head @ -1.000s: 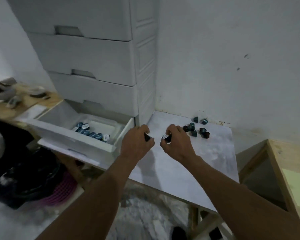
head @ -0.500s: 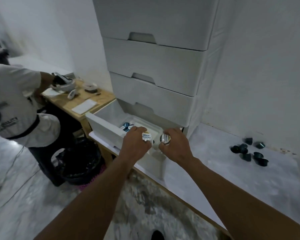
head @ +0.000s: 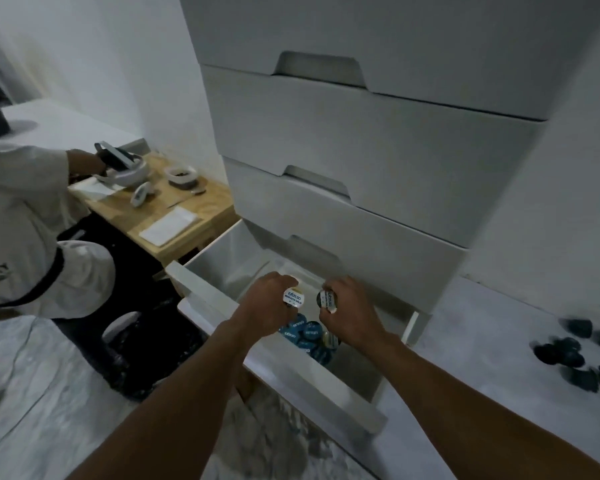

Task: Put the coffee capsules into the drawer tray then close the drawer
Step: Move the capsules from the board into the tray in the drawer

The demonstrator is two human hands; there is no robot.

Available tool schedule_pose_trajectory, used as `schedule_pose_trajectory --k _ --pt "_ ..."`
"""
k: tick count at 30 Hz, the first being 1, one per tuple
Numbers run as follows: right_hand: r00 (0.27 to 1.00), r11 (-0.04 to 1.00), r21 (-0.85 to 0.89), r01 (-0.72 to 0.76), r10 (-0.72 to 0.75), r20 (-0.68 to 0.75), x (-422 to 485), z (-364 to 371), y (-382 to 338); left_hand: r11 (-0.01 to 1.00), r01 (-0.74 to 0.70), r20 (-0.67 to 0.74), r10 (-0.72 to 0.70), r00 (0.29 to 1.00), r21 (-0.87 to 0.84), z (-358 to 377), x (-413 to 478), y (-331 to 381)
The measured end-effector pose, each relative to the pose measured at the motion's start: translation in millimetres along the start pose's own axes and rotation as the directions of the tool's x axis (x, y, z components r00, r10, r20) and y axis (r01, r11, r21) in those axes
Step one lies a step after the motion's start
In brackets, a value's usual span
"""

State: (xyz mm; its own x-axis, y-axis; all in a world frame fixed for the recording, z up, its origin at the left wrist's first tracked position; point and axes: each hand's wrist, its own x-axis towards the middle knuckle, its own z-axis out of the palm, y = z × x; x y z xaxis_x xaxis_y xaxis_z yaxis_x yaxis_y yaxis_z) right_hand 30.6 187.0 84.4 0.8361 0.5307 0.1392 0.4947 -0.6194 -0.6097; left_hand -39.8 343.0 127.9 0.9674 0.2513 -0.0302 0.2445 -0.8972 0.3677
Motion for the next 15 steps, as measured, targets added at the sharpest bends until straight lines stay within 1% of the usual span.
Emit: schedule_pose_trajectory --k 2,7,11,13,15 --pt "0.999 0.999 -0.013 -0.038 0.038 0.027 7.5 9.4 3.9 0.999 -0.034 0.027 0.034 0.999 0.021 1.2 16.2 -8.7" --pt "0.987 0.987 0.003 -0.161 0.161 0.020 27.0 32.6 8.1 0.984 -0.174 0.156 0.167 0.974 0.028 -0.3 63.6 -26.6" --pt "0.962 0.964 -0.016 -0.267 0.265 -0.057 44.2 46.8 5.3 0.946 -0.324 0.273 0.306 0.912 0.024 -3.5 103.1 -40.2" --pt "0.938 0.941 -0.014 -0.337 0.334 -0.090 50.7 54.0 0.9 0.928 -0.371 0.317 0.360 0.878 -0.028 -2.6 119.0 -48.0" --pt "0.916 0.919 -0.013 -0.393 0.390 -0.088 53.8 62.4 -4.3 0.906 -0.418 0.346 0.413 0.843 -0.065 -0.6 132.1 -57.1"
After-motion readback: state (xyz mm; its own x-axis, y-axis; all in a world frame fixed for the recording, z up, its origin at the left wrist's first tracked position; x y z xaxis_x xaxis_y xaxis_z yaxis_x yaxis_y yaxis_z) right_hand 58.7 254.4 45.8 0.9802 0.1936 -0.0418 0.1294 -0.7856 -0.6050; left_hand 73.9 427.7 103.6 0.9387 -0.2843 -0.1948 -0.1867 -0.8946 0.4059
